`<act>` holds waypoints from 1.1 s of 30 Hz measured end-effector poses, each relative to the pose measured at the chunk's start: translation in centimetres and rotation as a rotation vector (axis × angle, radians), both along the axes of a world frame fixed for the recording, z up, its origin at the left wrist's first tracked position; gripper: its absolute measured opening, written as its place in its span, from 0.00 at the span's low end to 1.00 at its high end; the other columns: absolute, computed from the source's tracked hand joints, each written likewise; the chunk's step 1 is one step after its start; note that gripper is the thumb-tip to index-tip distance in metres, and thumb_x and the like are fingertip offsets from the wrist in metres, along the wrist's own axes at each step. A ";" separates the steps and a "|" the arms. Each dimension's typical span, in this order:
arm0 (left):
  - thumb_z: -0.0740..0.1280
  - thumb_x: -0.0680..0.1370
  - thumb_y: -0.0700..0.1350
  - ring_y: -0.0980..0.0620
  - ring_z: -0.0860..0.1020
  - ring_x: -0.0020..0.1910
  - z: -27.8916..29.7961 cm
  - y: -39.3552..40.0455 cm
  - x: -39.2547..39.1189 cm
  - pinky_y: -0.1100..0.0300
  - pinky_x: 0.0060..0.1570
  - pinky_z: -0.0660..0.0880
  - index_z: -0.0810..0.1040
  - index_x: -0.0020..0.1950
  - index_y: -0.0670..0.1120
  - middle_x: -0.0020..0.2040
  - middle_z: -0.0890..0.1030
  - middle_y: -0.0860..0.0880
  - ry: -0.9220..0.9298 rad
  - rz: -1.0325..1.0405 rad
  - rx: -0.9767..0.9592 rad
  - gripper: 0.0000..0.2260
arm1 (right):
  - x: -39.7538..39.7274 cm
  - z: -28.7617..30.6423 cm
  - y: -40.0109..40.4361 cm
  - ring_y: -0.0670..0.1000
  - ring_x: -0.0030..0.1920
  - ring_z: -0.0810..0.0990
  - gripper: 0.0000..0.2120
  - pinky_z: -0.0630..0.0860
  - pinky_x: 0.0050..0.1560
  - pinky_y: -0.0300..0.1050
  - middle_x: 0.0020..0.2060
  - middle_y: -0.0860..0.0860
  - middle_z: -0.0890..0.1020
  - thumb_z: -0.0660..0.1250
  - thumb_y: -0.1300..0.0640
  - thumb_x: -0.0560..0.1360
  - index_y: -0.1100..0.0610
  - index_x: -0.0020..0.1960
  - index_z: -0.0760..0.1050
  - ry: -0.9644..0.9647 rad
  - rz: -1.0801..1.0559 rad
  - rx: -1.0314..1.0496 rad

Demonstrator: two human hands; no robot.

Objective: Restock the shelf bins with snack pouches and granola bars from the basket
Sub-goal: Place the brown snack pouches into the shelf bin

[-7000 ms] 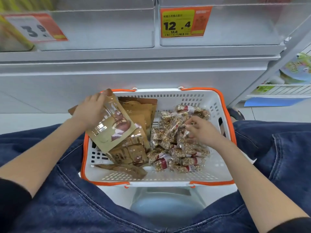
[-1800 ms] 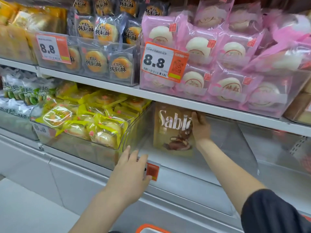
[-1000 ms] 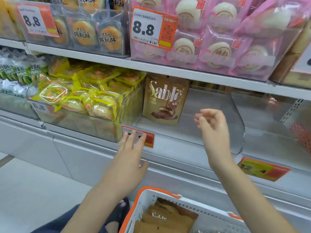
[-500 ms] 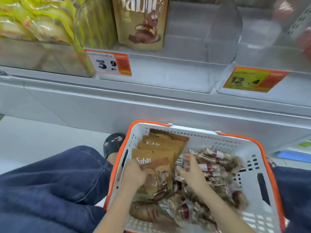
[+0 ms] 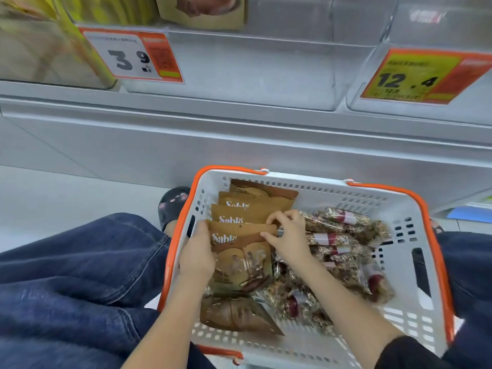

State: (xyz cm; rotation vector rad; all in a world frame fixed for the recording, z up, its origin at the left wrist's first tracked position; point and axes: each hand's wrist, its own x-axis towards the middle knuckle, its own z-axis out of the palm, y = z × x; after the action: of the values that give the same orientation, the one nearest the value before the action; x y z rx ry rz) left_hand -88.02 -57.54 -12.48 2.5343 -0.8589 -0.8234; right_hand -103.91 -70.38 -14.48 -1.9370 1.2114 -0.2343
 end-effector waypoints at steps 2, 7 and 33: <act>0.67 0.73 0.32 0.45 0.79 0.47 0.3 0.1 0.1 0.54 0.45 0.77 0.61 0.70 0.47 0.49 0.77 0.48 0.013 -0.002 -0.019 0.29 | 0.2 0.4 -0.4 0.49 0.49 0.70 0.11 0.68 0.50 0.41 0.47 0.50 0.71 0.74 0.54 0.70 0.53 0.44 0.72 -0.047 -0.016 0.108; 0.70 0.73 0.35 0.48 0.80 0.48 0.9 0.2 0.0 0.54 0.49 0.79 0.49 0.75 0.57 0.56 0.79 0.46 0.073 0.007 -0.038 0.41 | -0.2 1.2 -0.5 0.42 0.45 0.76 0.13 0.72 0.42 0.39 0.48 0.45 0.80 0.74 0.51 0.70 0.50 0.47 0.71 -0.014 0.121 0.326; 0.69 0.76 0.47 0.51 0.76 0.39 14.0 -3.5 2.1 0.56 0.39 0.74 0.81 0.46 0.45 0.37 0.78 0.47 0.409 -0.203 -0.288 0.05 | -4.6 16.1 -3.8 0.45 0.49 0.78 0.10 0.73 0.50 0.36 0.48 0.44 0.82 0.63 0.62 0.79 0.55 0.54 0.81 -0.037 0.331 -0.077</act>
State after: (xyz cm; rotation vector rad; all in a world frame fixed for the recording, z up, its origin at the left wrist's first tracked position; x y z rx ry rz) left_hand -85.93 -61.02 1.49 1.9591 -1.0176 -1.1381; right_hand -108.50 -74.21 1.60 -2.1543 0.8517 -0.1436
